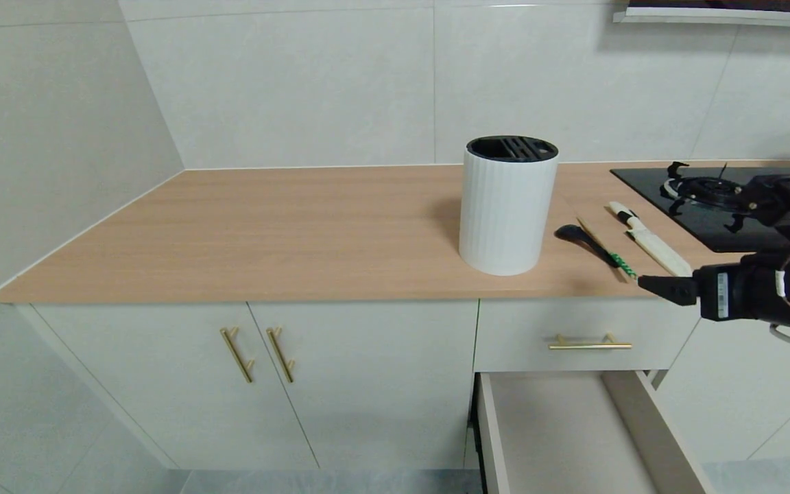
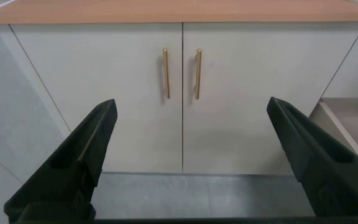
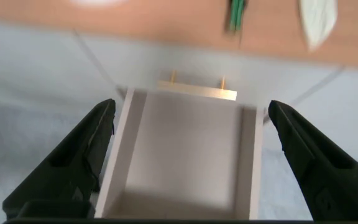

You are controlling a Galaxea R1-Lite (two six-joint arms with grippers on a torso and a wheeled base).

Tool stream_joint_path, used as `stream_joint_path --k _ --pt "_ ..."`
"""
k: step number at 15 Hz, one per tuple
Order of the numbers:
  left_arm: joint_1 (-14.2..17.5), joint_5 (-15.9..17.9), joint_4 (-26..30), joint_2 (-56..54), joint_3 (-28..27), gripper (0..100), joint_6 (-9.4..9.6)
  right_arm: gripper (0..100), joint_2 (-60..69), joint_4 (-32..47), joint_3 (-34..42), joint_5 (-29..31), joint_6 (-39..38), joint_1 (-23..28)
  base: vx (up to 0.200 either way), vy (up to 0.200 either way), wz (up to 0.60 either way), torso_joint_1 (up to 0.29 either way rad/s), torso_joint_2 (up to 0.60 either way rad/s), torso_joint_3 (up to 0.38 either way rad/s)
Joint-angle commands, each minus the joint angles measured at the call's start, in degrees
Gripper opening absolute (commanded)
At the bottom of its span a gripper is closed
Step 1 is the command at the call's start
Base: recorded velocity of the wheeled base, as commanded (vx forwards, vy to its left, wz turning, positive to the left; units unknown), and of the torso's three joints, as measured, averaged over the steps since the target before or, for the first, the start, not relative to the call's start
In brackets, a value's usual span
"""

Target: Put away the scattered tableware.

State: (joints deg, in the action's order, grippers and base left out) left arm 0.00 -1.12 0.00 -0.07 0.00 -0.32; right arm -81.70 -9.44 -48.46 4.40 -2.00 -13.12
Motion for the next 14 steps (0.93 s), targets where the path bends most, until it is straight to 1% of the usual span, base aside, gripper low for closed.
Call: stream_joint_path --k 1,4,5,6,9,12,14 --pt "0.0 -0.02 0.0 0.07 0.0 100 -0.03 100 -6.8 -0.14 -4.89 0.43 -0.64 0.11 0.0 0.0 0.0 0.0 0.0 0.0" --pt "0.0 -0.02 0.0 0.07 0.0 100 -0.03 100 -12.17 -7.53 -4.63 3.86 -0.99 -0.15 0.0 0.0 0.0 0.0 0.0 0.0" --pt "0.0 -0.02 0.0 0.07 0.0 100 -0.03 100 -14.98 -10.87 -4.63 6.41 -1.08 -0.07 0.0 0.0 0.0 0.0 0.0 0.0" --pt "0.0 -0.02 0.0 0.07 0.0 100 -0.03 100 -16.38 -12.36 -4.54 7.82 -1.16 0.11 0.0 0.0 0.0 0.0 0.0 0.0" --pt "0.0 -0.02 0.0 0.07 0.0 100 -0.03 100 -19.46 -14.29 -5.42 8.34 -1.43 1.52 0.0 0.0 0.0 0.0 0.0 0.0" --pt "0.0 -0.02 0.0 0.07 0.0 100 -0.03 100 -23.59 -19.04 -5.6 8.43 -2.48 3.1 0.0 0.0 0.0 0.0 0.0 0.0" --pt "0.0 -0.02 0.0 0.07 0.0 100 -0.03 100 -24.82 -19.66 -5.6 8.52 -2.48 3.27 0.0 0.0 0.0 0.0 0.0 0.0"
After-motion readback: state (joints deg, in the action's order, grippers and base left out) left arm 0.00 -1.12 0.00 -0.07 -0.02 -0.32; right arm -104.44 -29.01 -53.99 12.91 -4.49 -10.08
